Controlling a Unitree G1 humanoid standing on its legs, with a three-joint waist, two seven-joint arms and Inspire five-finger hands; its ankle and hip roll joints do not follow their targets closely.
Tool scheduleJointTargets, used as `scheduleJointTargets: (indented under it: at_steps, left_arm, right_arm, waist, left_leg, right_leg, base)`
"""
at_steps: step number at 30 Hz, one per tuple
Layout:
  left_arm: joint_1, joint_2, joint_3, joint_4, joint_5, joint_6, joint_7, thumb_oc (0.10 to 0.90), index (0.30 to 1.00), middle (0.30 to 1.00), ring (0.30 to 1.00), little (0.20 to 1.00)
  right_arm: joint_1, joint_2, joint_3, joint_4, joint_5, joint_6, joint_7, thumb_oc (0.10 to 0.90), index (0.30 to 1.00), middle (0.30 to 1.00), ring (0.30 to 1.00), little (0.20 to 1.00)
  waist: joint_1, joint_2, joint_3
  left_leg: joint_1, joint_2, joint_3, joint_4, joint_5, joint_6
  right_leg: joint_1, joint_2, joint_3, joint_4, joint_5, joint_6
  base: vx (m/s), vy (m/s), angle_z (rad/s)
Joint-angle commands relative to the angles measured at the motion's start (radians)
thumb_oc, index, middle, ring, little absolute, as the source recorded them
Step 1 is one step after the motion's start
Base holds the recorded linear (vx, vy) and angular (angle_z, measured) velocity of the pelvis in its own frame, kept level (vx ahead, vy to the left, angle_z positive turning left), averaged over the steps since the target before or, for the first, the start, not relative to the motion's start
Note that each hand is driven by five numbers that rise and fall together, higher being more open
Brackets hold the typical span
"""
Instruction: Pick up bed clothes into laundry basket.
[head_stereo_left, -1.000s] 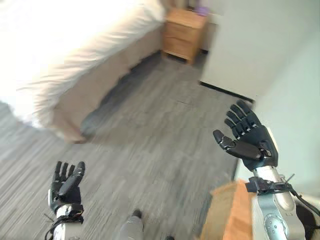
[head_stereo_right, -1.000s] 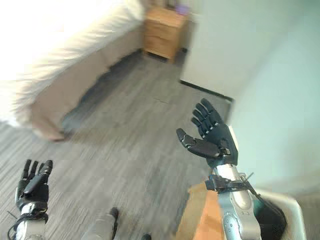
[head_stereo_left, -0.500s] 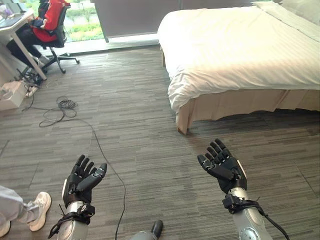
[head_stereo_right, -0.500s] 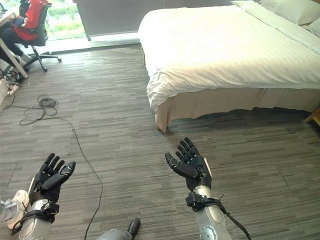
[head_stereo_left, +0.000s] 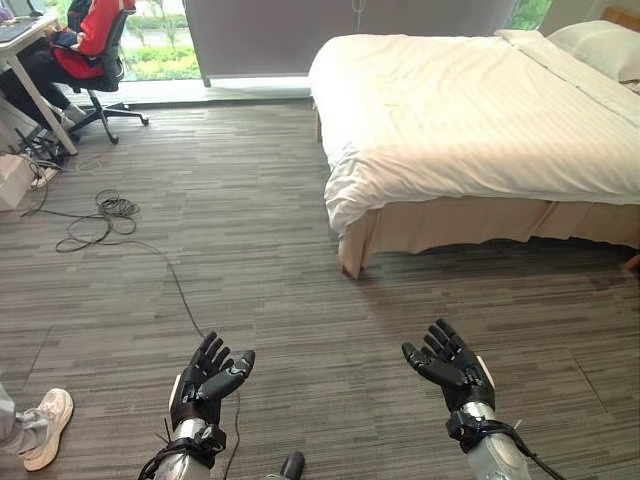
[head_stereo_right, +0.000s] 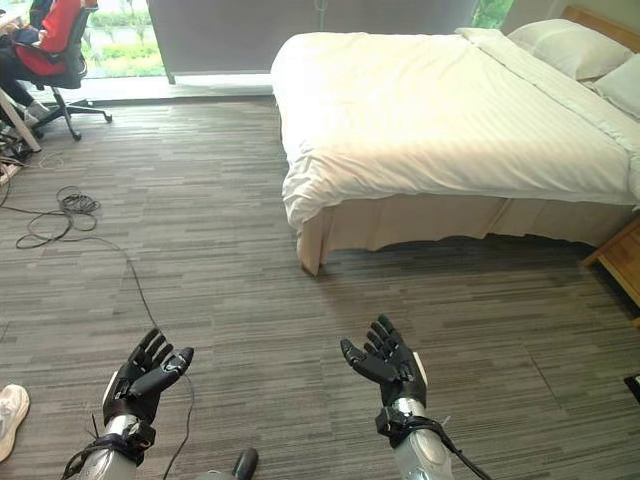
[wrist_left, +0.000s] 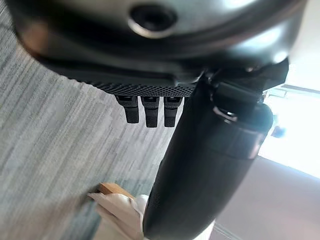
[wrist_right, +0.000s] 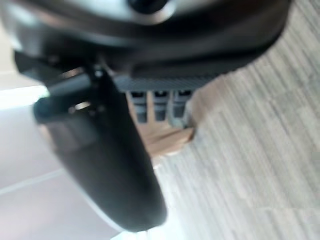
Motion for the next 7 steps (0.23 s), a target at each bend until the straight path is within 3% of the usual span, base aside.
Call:
scheduleJointTargets:
  at_steps: [1, 7]
  left_arm:
    - [-0.023, 0.04, 0.012, -0.043, 0.041, -0.054, 0.009, 0.8, 0.9, 0.9, 0.9, 0.9]
    - [0.011, 0.014, 0.004, 0.076, 0.076, -0.047, 0.01, 0.8, 0.9, 0.9, 0.9, 0.9]
  right_arm:
    - [-0.007, -0.046, -0.02, -0.023, -0.057, -0.047, -0.031, 0.8, 0.9, 0.9, 0.9, 0.9]
    - [0.027, -0.022, -0.03, 0.027, -0.024, -0.054, -0.024, 0.8, 0.9, 0.9, 0.9, 0.9]
  waist:
    - [0.001, 0.001, -0.048]
    - [-0.007, 0.0, -0.06]
  left_leg:
    - [0.043, -0.016, -0.027, 0.005, -0.143, 0.037]
    - [0.048, -0.011, -0.036, -0.003, -0.14, 0.032]
  right_leg:
    - [-0.096, 0.012, 0.042, -0.021, 0.018, 0.013]
    - [-0.085, 0.019, 0.037, -0.029, 0.014, 0.01]
  base:
    - [0.01, -0.052, 0.01]
    - [0.01, -0.033, 0.0]
